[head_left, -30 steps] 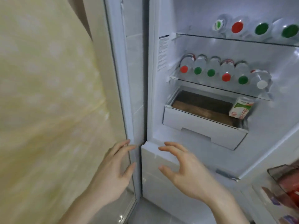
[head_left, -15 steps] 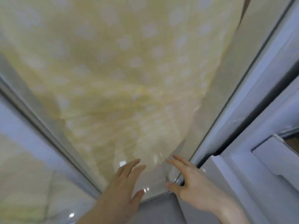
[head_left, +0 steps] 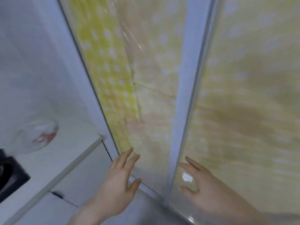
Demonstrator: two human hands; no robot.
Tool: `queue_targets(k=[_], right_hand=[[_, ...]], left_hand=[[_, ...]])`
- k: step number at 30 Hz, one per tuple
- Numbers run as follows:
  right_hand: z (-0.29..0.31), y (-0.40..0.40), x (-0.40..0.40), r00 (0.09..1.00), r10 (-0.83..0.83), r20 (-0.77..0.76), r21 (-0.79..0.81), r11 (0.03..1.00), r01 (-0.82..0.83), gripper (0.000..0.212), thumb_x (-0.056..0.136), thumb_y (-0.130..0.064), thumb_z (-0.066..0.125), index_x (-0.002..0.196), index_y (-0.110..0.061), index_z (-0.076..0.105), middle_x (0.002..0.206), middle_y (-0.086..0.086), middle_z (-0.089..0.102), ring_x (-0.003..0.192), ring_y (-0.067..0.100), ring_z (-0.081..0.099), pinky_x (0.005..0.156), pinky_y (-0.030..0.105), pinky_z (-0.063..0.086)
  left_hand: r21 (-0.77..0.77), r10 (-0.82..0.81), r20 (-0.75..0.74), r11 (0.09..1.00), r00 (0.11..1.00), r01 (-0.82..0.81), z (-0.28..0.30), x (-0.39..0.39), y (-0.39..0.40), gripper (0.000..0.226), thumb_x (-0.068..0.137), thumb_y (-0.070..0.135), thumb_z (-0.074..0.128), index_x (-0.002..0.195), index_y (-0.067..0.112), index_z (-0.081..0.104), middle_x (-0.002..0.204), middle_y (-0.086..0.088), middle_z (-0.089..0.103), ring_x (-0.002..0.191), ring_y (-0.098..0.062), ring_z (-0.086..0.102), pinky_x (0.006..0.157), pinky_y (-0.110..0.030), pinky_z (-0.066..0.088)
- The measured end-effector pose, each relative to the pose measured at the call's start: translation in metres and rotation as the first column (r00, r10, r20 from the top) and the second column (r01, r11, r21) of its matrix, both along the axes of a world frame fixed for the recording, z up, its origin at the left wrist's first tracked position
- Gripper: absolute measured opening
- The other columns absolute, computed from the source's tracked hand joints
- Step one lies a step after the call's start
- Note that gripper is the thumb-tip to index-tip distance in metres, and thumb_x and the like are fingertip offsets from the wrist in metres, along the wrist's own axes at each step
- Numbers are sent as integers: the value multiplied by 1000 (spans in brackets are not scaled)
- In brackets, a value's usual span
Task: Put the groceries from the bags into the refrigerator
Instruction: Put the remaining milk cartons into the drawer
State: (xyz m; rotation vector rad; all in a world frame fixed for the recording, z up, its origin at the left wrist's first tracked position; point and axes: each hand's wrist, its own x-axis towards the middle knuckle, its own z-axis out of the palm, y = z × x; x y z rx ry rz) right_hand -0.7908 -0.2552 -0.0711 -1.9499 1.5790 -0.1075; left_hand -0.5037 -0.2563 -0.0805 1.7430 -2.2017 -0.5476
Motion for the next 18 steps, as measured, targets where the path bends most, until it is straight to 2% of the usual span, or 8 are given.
queue_targets(k=[7,13,18], right_hand=[[21,-48,136,955,296,18,-52,954,-295,69,98,-56,54,157,-47,19,164,-32,-10,155,2,7,124,29,20],[27,-59,263,895,446,27,-87,893,-442,72,98,-56,52,159,-46,15,164,-34,-12,154,-2,4,126,29,15],[24,-55,367,832,553,36,-79,832,-549,70,99,-54,54,158,-47,18,162,-35,-9,154,-2,5,125,28,16]], left_hand=[[-98,334,-47,936,941,-337,4,134,39,68,97,50,55,155,41,21,165,22,-3,154,-8,1,125,-32,14],[-155,514,-41,844,857,-514,-2,243,76,70,93,46,62,154,37,30,166,21,4,154,-10,9,124,-27,13],[-162,615,-53,772,787,-615,-7,323,114,69,94,48,59,154,39,28,164,24,1,153,-5,5,124,-28,15]])
